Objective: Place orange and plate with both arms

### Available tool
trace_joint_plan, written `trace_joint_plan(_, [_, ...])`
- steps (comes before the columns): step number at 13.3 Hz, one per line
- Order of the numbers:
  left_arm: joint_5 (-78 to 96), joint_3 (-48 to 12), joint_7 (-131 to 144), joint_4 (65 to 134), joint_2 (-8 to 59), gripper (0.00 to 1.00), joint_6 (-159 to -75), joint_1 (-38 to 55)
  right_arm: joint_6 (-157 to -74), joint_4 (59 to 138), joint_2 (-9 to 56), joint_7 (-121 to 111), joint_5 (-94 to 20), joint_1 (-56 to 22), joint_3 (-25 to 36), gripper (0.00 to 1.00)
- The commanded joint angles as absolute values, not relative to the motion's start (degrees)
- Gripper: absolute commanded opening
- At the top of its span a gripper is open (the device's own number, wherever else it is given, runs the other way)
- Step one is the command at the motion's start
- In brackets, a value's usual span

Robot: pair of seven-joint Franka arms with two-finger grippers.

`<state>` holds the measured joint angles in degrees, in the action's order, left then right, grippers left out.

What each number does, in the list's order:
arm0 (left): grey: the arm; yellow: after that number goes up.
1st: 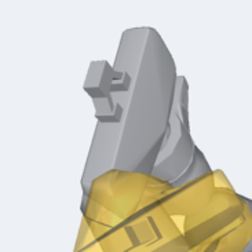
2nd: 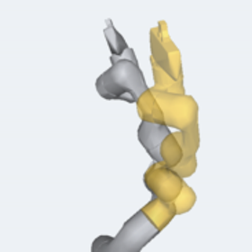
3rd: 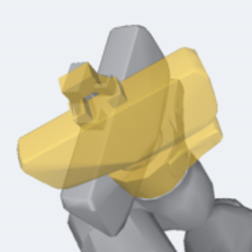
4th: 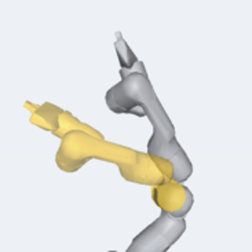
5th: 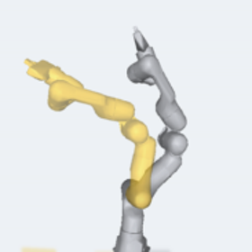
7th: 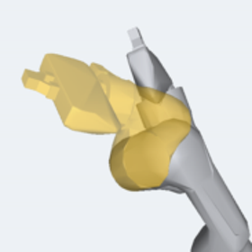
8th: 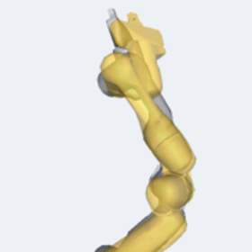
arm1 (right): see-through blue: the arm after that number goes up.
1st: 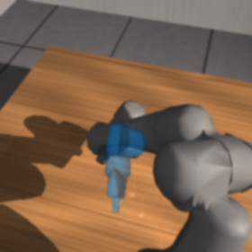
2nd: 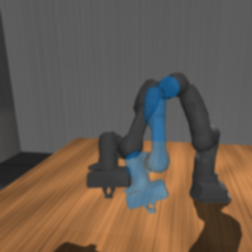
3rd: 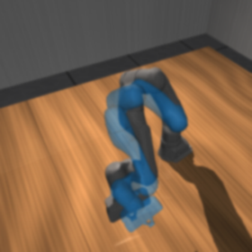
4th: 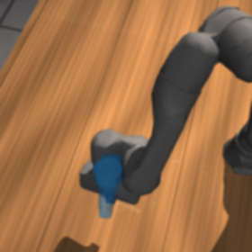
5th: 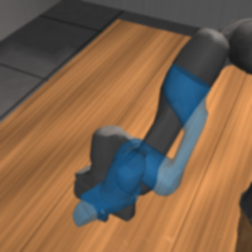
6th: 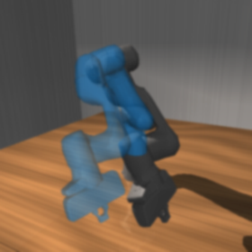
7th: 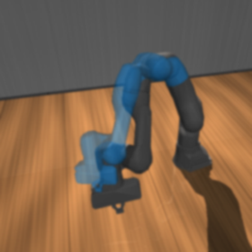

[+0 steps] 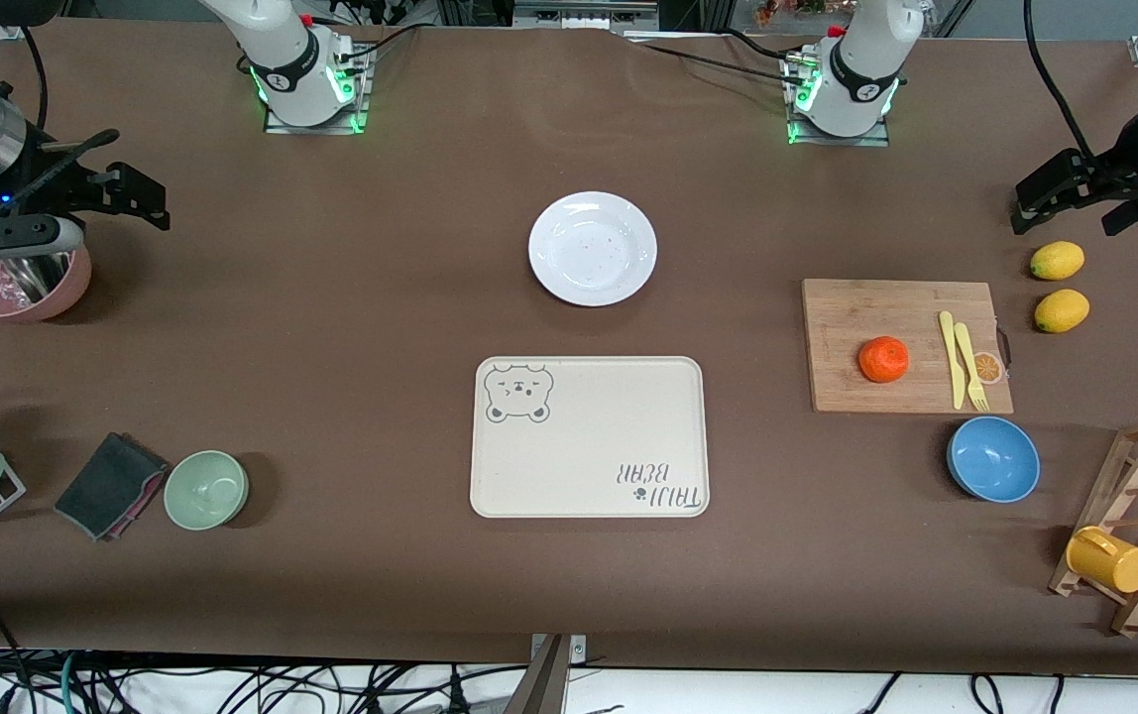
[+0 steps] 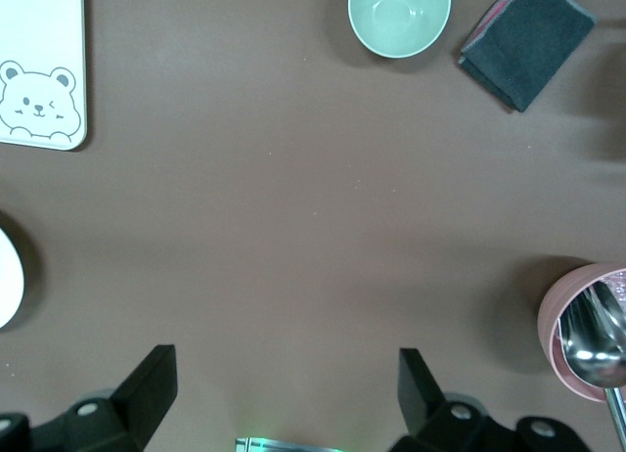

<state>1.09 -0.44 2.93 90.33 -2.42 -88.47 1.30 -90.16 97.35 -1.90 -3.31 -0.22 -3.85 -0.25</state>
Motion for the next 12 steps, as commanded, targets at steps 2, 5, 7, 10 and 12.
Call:
trace_joint_plan(2, [0.53, -0.35, 2.81, 88.15, -1.41, 1.00, -87.01, 1.32, -89.56, 97.21, -2.46, -3.25, -0.88, -3.52, -0.35, 1.00])
trace_joint_plan(5, [0.53, -0.35, 2.72, 88.24, -1.41, 1.00, -87.01, 1.23, -89.47, 97.21, -2.46, -3.25, -0.88, -3.60, -0.35, 1.00])
trace_joint_plan(7, [0.53, -0.35, 2.99, 88.24, -1.32, 1.00, -87.01, 1.67, -89.47, 97.21, -2.46, -3.25, -0.88, -3.52, -0.35, 1.00])
trace_joint_plan(10, [0.53, -0.35, 2.64, 88.16, -1.23, 1.00, -87.01, 1.14, -89.56, 97.21, -2.37, -3.25, -0.88, -3.60, -0.35, 1.00])
trace_joint_plan(12, [0.53, -0.35, 2.72, 88.24, -1.23, 1.00, -87.01, 1.67, -89.56, 97.21, -2.37, -3.25, -0.88, -3.60, -0.35, 1.00])
